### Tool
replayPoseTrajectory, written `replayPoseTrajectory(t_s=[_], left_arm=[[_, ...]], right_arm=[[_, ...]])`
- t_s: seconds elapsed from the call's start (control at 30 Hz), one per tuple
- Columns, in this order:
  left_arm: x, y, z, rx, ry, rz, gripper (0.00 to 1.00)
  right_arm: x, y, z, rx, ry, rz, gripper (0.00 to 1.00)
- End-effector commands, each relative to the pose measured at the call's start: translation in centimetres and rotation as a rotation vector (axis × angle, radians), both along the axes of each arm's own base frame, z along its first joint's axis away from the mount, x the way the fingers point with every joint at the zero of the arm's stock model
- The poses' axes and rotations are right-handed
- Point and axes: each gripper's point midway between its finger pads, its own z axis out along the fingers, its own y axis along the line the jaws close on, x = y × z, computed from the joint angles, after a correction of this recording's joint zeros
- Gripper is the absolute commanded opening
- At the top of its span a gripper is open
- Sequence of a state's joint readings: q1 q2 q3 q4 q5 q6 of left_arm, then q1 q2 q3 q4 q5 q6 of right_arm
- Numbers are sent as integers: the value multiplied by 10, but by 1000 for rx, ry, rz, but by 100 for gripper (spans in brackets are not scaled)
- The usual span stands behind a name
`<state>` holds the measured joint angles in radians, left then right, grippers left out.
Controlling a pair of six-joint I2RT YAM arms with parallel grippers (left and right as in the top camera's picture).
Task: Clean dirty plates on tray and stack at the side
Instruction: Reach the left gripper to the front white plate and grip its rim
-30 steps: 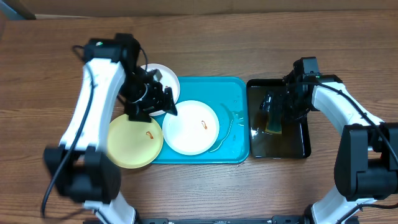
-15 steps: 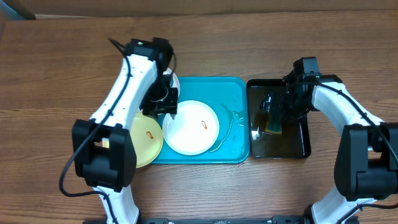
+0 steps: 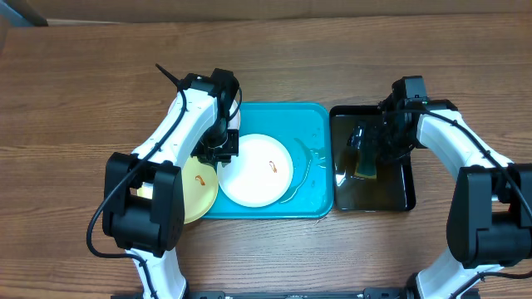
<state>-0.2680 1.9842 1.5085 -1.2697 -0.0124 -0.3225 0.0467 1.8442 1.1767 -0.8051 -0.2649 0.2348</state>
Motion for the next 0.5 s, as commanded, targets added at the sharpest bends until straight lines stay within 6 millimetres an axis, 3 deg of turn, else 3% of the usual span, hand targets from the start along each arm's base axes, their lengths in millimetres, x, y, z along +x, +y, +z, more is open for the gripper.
replayPoseTrajectory(t_s=[0.0,0.47], left_arm=[[3,-2,-2,6,-20,-30,23],[4,-2,-27,3,-56,-56,22]], right_arm=[[6,0,5,-1,-22,0,100],[7,0,5,-1,-23,0,100]])
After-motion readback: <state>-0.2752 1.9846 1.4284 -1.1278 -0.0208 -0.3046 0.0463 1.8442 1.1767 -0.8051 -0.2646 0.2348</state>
